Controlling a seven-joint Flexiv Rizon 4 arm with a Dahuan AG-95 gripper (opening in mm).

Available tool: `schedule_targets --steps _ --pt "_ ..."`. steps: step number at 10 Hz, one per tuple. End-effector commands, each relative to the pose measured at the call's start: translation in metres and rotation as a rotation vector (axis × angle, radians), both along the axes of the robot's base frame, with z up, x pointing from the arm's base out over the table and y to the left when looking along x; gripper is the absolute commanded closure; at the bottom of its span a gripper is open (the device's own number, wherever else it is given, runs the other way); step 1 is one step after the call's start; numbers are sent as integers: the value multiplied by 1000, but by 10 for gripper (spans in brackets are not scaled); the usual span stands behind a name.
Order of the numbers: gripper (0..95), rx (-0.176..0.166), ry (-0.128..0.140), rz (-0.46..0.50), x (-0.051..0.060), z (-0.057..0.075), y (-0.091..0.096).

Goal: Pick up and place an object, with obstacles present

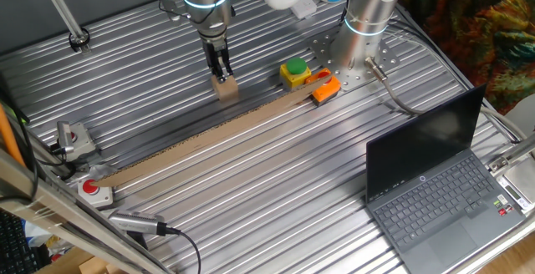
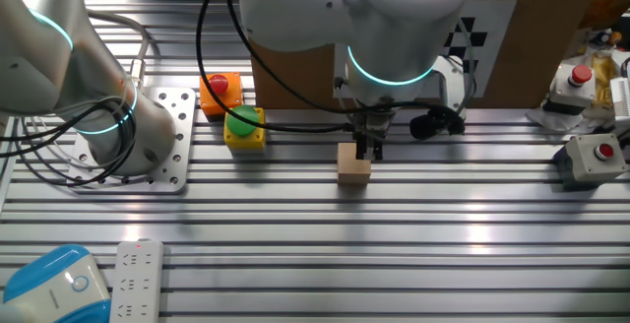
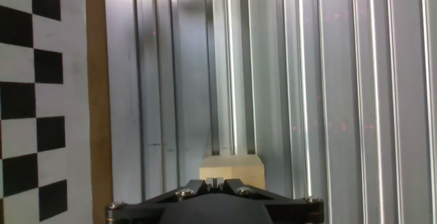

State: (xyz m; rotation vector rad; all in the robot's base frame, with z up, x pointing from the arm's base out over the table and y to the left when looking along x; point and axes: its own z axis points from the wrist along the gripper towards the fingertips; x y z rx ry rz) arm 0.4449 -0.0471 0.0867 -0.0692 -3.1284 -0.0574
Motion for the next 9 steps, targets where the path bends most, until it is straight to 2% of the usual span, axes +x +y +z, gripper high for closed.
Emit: schedule_targets --steps 1,3,4,5,7,8,9 --pt "950 1 -7 39 0 0 0" --pt "950 1 -7 43 0 -2 -1" --pt "950 1 -5 49 0 -8 -4" --pt "760 5 -2 62 0 -17 -6" --pt "760 7 8 67 0 -21 -8" --pt "760 55 113 91 -1 -22 -9" --pt "570 78 71 69 -1 -23 -10"
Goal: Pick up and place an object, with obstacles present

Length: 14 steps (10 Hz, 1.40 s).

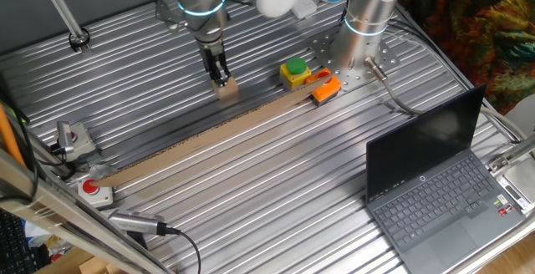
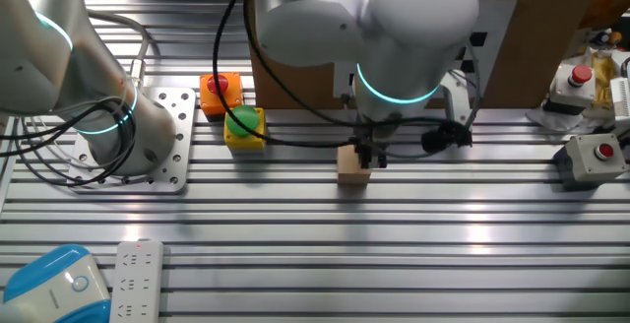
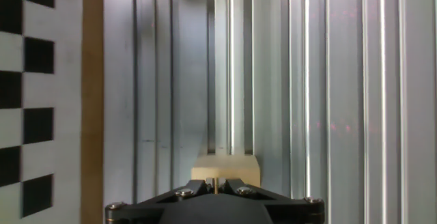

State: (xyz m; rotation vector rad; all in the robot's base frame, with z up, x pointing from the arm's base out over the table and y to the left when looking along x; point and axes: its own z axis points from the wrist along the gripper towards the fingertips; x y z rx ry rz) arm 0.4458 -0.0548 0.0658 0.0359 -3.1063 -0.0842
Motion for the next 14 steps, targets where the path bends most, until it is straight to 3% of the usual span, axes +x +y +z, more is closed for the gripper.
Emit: schedule_targets --steps 1,4,5,6,7,10,11,14 --pt "570 16 54 -2 -2 -2 -2" --pt "570 16 37 9 -4 -1 -3" --pt "570 -4 49 30 -6 1 -4" --pt "570 -4 44 31 -6 1 -4" --pt "380 -6 41 41 -7 2 -5" --pt "380 -6 40 61 -7 1 -5" --pt "190 -6 41 62 -7 0 -6" --pt "190 -8 35 71 -7 -8 -8"
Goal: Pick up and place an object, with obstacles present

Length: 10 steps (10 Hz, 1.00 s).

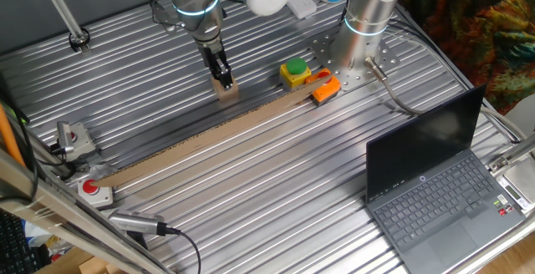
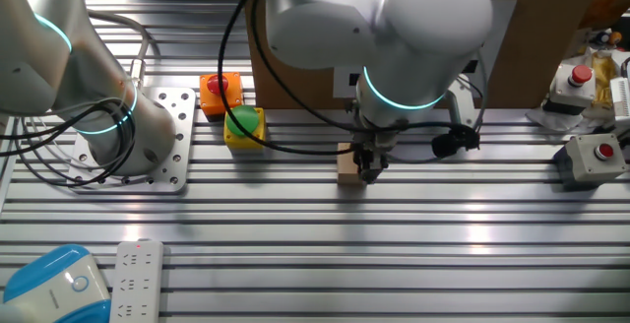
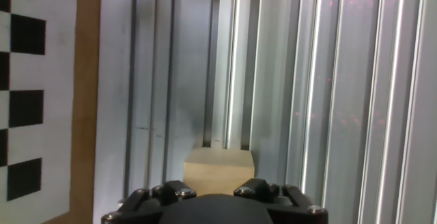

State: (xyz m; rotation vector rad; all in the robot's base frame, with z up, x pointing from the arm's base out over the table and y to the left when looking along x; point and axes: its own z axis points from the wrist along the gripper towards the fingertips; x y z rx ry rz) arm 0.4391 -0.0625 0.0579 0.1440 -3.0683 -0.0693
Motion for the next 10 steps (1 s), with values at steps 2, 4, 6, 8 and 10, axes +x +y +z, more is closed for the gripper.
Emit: schedule_targets --steps 2,4,6,8,10 --pt "190 -5 5 -4 0 -3 -1" --pt "190 -7 4 -9 0 -5 -2" --pt "380 -6 2 -17 0 -8 -2" --pt "380 -6 -1 -22 1 -13 -3" --pt "380 1 4 -36 1 -15 -3"
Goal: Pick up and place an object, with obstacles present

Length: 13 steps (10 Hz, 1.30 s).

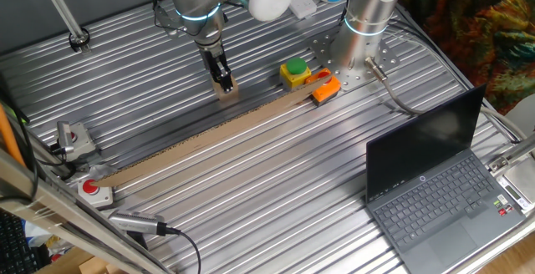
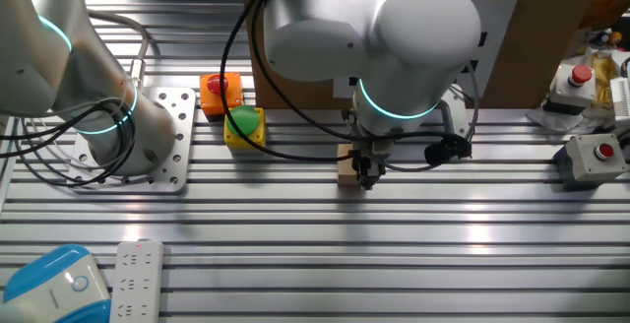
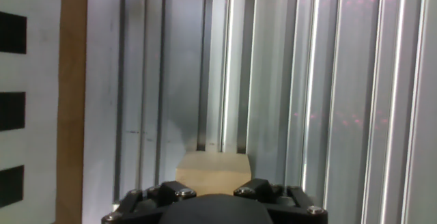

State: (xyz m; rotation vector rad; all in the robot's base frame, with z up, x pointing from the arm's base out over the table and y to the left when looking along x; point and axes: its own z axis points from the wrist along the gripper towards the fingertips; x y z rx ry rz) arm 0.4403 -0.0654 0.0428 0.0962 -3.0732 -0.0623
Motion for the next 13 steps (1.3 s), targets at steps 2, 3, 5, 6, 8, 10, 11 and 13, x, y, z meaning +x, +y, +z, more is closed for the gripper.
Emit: schedule_targets --steps 2,3,5,6,8,10,11,13 --pt "380 4 1 -16 -1 0 0" --pt "570 9 -17 -44 -1 -1 0" --pt "950 68 -12 -109 -1 2 0" --pt "950 71 -13 -107 -1 3 0" --pt "950 18 -33 -94 -1 5 0" --pt "950 14 -38 -93 0 9 0" --pt "950 9 -42 -92 0 14 1" --pt "950 7 -45 -93 1 20 2"
